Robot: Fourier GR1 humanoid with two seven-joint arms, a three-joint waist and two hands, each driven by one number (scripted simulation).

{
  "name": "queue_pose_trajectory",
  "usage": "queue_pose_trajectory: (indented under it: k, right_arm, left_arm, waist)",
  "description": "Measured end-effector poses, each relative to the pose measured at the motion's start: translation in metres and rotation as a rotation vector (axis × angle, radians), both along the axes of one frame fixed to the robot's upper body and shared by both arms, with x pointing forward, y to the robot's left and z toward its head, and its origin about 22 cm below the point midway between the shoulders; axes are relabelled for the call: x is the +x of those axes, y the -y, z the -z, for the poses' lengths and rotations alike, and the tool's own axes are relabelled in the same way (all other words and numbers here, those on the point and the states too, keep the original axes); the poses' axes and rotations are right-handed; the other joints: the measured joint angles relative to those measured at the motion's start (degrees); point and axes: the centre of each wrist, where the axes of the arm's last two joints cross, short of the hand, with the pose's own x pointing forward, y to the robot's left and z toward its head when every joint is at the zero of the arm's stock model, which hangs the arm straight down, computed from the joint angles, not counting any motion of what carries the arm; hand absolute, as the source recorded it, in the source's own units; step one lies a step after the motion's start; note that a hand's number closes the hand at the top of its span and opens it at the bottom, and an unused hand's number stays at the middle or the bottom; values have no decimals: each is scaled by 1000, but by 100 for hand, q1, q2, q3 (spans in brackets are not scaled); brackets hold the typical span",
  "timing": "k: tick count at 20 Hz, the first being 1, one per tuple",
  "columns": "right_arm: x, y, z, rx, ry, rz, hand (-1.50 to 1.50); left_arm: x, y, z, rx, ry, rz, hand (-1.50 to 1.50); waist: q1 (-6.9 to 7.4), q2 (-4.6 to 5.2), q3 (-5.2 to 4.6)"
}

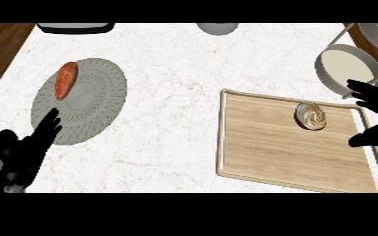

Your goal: Pick the cupcake from the tray and place it in the tiered basket

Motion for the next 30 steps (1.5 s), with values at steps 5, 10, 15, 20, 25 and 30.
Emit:
queue_pose_trajectory:
  k: [5, 10, 15, 20, 25, 30]
  right_arm:
    - [-5, 1, 12, 32, -25, -9, -150]
    - [-10, 4, 28, 61, -17, -3, -150]
    - [-6, 1, 41, 70, 1, -2, -150]
    - [-6, -5, 49, 76, 17, -13, -150]
    - [-2, -16, 63, 74, 28, -13, -150]
    - [12, -20, 62, 78, 26, -4, -150]
  left_arm:
    - [3, -2, -3, -1, 2, -2, 0]
    - [5, 4, -4, -7, 2, -4, 0]
    - [4, 4, -4, -9, -1, 0, 0]
    - [1, -2, 4, -7, -1, 0, 0]
    - [-3, 3, 3, -7, -1, 0, 0]
    - [0, 3, 3, 0, 5, -4, 0]
  waist:
    - [-3, 1, 1]
    - [0, 2, 1]
    - [8, 3, 1]
    - [4, 3, 1]
    - [9, -9, -13]
    - [9, -25, -38]
